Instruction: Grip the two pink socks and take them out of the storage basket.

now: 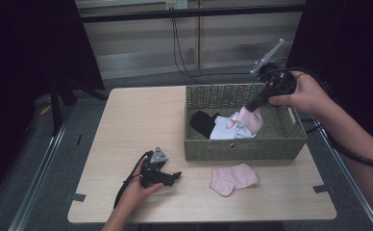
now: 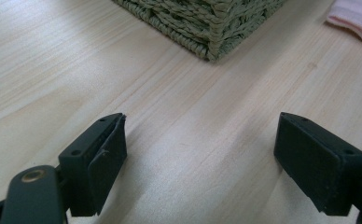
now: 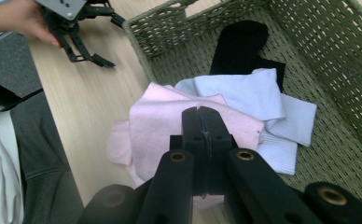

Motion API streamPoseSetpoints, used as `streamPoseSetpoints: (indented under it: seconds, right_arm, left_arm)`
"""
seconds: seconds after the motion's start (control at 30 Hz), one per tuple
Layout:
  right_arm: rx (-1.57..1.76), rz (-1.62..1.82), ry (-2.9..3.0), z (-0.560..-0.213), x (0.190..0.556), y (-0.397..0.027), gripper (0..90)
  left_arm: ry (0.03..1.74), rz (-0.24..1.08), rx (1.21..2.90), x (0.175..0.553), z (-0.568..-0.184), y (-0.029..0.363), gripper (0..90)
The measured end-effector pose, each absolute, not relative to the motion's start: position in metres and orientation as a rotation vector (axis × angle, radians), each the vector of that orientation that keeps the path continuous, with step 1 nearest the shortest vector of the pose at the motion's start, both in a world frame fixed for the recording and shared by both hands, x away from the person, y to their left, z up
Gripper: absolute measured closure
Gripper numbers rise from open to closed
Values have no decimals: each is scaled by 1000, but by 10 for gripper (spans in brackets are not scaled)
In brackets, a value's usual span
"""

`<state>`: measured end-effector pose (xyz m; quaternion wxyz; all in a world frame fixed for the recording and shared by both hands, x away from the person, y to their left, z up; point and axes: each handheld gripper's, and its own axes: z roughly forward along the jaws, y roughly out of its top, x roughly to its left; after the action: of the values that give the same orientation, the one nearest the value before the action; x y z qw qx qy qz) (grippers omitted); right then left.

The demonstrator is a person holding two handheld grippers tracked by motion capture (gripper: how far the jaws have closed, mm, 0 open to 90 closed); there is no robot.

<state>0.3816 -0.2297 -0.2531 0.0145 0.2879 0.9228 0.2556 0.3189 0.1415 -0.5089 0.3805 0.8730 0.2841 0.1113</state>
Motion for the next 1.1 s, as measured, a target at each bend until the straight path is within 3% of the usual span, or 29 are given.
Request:
streamPoseSetpoints:
  seconds: [1.1]
  right_arm:
    - [719, 892, 2939, -251, 334, -214, 899]
  left_arm:
    - [726, 289, 2225, 319, -509, 141, 166]
